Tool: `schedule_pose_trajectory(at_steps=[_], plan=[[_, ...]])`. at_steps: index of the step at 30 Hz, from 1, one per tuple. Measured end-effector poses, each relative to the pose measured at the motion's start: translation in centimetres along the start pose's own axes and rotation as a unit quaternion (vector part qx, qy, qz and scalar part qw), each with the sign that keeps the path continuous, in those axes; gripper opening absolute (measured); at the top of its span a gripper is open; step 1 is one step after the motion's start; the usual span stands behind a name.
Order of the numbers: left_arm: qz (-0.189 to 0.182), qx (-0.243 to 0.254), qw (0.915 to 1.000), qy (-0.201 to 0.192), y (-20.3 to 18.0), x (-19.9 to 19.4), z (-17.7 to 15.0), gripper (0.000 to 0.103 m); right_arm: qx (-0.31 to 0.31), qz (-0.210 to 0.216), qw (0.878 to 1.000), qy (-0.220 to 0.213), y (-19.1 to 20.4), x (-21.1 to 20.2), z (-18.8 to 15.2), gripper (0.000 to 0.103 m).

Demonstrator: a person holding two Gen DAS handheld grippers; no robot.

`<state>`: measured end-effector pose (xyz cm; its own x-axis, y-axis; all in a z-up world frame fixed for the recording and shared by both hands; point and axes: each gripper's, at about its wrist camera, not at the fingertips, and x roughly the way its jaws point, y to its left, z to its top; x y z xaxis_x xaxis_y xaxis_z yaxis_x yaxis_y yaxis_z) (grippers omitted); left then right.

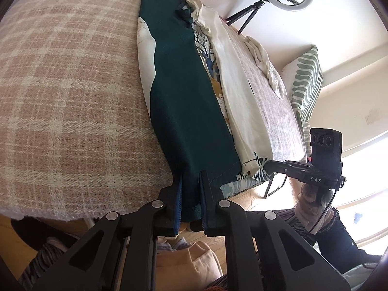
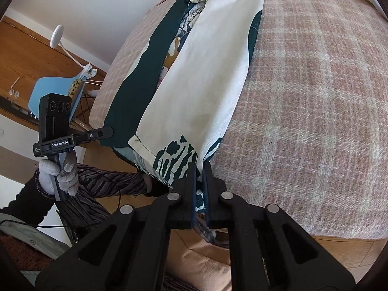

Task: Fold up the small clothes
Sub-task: 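Grasp the shirt hem with the left tool while the right tool grasps beside it, then lift the hem with both tools and fold it over toward the collar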

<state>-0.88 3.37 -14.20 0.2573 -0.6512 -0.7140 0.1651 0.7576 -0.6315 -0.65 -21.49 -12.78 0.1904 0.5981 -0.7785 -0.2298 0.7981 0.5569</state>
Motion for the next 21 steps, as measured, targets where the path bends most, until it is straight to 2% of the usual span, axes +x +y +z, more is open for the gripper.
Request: schedule_pose_trajectory(at_steps=[9,15,19,21], plan=[[-0.014,0.020,0.9985,-0.049,-1.6,-2.2,1.5,0.005,0.066,0.073,0.995,-0.030,-1.4,-1.7,1.0,0.006],[-0.022,0.008,0.9969,-0.075,-1.6,-2.9,4.0,0.005,0.080,0.074,0.992,-0.068,-1.8,-3.7,3.3,0.005],[-0.021,0.005,0.9978,-0.063,-1.4,-2.8,4.6,0.005,0.081,0.074,0.992,-0.065,-1.9,-4.0,4.5,0.005],[-0.005,0.008,0.9988,-0.047,-1.3,-2.7,4.1,0.006,0.073,0.071,0.993,-0.059,-1.6,-3.9,4.2,0.005]])
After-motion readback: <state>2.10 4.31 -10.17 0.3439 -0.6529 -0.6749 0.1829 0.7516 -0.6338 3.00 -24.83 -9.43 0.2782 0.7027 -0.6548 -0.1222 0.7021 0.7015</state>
